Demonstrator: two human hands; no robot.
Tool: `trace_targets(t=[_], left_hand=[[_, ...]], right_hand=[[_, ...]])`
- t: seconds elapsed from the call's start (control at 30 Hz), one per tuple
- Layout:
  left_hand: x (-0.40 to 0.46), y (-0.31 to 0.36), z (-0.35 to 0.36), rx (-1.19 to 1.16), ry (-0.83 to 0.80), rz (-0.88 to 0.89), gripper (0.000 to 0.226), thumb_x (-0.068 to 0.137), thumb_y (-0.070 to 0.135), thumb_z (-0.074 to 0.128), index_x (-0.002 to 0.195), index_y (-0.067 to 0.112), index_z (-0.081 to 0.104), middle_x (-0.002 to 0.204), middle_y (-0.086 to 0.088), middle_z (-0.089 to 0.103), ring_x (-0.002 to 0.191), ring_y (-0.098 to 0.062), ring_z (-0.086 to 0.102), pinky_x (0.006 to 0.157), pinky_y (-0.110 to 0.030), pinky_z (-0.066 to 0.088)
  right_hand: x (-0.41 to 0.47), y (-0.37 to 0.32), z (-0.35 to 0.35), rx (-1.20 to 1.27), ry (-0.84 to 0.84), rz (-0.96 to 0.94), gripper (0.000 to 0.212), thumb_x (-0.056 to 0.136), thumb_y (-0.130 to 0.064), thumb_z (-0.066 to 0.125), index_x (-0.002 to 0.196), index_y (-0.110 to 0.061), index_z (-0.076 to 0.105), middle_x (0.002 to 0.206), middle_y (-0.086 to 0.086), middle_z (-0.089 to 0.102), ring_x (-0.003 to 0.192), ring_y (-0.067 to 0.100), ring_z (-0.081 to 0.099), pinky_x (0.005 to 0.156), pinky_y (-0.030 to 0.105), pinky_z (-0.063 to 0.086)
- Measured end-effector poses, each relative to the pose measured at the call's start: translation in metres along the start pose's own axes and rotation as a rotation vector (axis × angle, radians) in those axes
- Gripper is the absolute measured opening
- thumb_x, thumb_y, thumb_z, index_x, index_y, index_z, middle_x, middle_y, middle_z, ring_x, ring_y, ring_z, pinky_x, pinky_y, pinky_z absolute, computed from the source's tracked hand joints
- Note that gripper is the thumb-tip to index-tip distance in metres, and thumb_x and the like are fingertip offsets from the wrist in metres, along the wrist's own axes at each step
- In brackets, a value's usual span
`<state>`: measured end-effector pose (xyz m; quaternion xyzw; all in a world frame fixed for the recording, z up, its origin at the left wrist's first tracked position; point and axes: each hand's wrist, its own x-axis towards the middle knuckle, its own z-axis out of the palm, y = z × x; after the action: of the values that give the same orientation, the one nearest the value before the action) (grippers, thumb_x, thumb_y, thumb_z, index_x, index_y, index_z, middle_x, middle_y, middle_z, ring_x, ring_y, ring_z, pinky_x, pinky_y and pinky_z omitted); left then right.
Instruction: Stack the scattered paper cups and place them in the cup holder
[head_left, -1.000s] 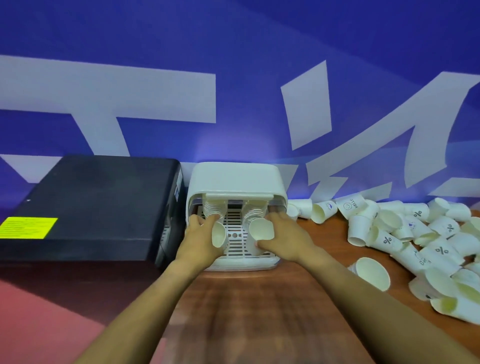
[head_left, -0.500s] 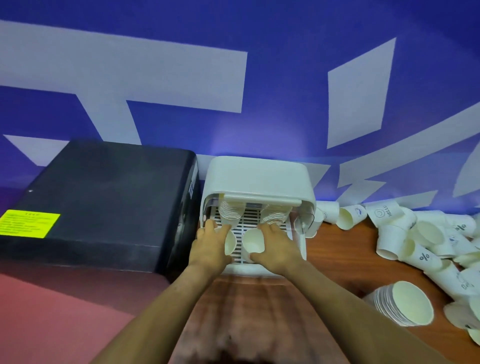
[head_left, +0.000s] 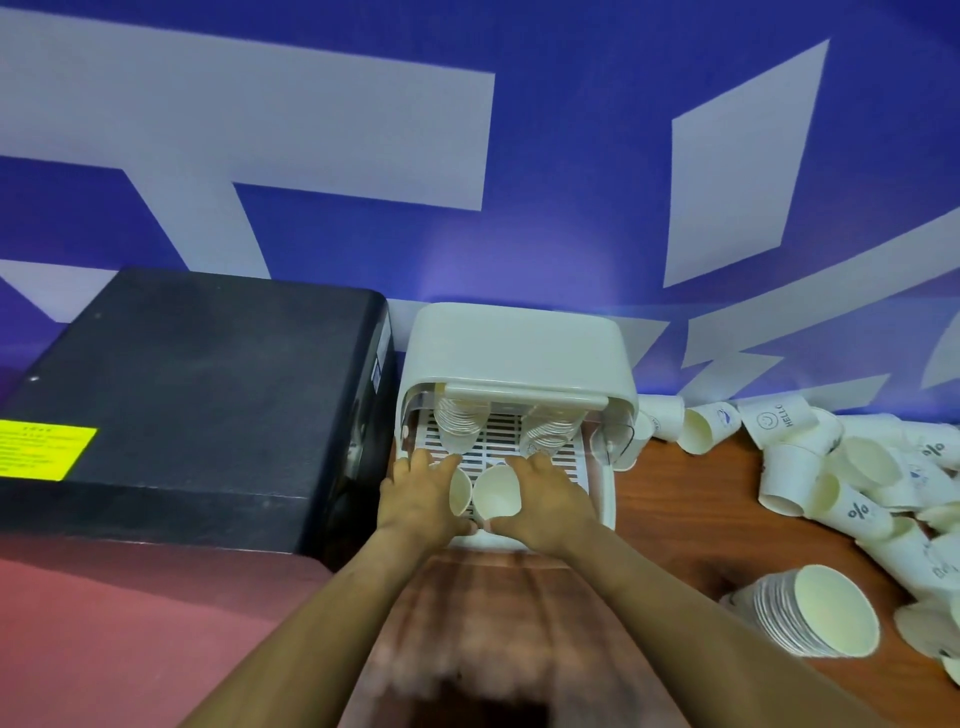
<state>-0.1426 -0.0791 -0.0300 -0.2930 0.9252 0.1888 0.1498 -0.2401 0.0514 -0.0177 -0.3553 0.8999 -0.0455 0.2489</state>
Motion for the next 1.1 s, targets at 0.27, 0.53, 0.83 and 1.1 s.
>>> trace_targets(t=[0.27,0.53,0.83,1.1], left_hand=[[-0.032,0.024,-0.022,-0.195,0.174,0.133,0.061,0.082,0.046,0.066,0.132,0.026,0.04,0.13,0.0,0.041,0.122,-0.022,0.039,0.095,-0.034,0.042],[-0.055,0.126,-0.033,-0.338,0.101,0.5,0.036,0.085,0.036,0.062,0.119,0.029,0.051,0.107,0.009,0.058,0.1,-0.012,0.055,0.082,-0.028,0.045],[-0.014,0.233,-0.01,-0.163,0.131,0.516,0.051,0.085,0.036,0.059,0.133,0.026,0.045,0.13,0.002,0.047,0.121,-0.02,0.045,0.095,-0.036,0.044],[0.059,0.292,0.011,0.047,0.137,0.331,0.058,0.086,0.03,0.055,0.141,0.026,0.036,0.136,0.0,0.044,0.122,-0.025,0.043,0.094,-0.037,0.04]], right_hand=[[-0.034,0.016,-0.03,0.077,0.092,0.006,0.059,0.086,-0.047,0.059,0.138,-0.026,0.041,0.141,-0.005,0.043,0.128,0.017,0.043,0.099,0.033,0.04],[-0.083,0.083,-0.075,0.155,0.181,0.137,0.023,0.085,-0.039,0.054,0.103,-0.027,0.062,0.102,-0.005,0.067,0.09,0.015,0.06,0.074,0.03,0.048],[-0.084,0.215,-0.136,0.119,0.264,0.196,0.03,0.086,-0.037,0.056,0.114,-0.027,0.06,0.104,-0.002,0.068,0.096,0.016,0.059,0.083,0.032,0.049],[-0.032,0.299,-0.141,0.004,0.186,0.091,0.042,0.086,-0.03,0.057,0.128,-0.025,0.052,0.123,-0.002,0.056,0.11,0.016,0.054,0.084,0.03,0.047]])
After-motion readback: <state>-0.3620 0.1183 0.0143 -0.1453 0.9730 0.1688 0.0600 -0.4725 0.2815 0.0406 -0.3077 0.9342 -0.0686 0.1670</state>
